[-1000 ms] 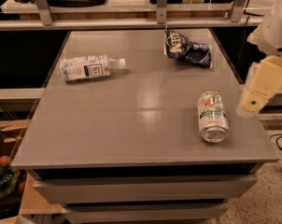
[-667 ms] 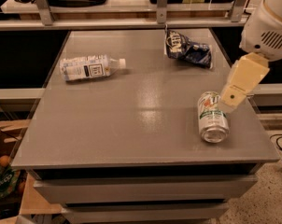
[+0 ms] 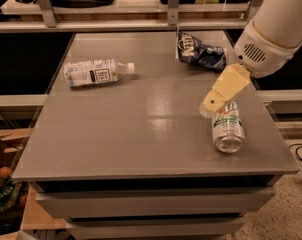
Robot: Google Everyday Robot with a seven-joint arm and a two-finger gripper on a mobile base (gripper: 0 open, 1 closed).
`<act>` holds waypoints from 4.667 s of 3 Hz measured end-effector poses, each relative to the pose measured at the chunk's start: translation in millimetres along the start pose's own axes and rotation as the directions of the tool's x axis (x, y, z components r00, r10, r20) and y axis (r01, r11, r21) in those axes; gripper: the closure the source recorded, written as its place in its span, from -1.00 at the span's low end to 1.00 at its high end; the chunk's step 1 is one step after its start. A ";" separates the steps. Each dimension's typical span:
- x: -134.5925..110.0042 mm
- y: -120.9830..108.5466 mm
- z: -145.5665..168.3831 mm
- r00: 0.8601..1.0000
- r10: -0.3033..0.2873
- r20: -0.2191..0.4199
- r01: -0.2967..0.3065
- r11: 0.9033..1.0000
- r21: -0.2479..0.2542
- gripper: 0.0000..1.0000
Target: Move 7up can near blue plastic bottle
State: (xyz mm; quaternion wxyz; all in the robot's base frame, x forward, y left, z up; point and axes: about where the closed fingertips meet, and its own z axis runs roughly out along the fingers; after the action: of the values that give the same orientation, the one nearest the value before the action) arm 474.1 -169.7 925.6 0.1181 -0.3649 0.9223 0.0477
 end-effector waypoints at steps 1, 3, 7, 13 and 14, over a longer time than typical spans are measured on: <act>4.7 4.9 20.9 0.987 0.162 -0.015 -0.162 0.987 -0.016 -1.00; 20.0 19.6 63.4 0.900 0.428 -0.081 -0.432 0.901 -0.045 -1.00; 4.6 18.9 66.7 0.934 0.353 -0.049 -0.352 0.936 0.025 0.77; -96.4 54.0 65.5 0.972 -0.232 -0.044 0.236 0.965 0.111 1.00; -137.1 78.2 77.4 0.928 -0.364 -0.079 0.371 0.921 0.116 1.00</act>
Offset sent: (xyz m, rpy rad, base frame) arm -0.0188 0.0129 -0.0751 0.0930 0.1991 -0.5196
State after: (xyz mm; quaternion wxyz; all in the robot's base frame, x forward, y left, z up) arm 531.5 -8.5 885.5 0.1223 -0.5243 0.8415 -0.0452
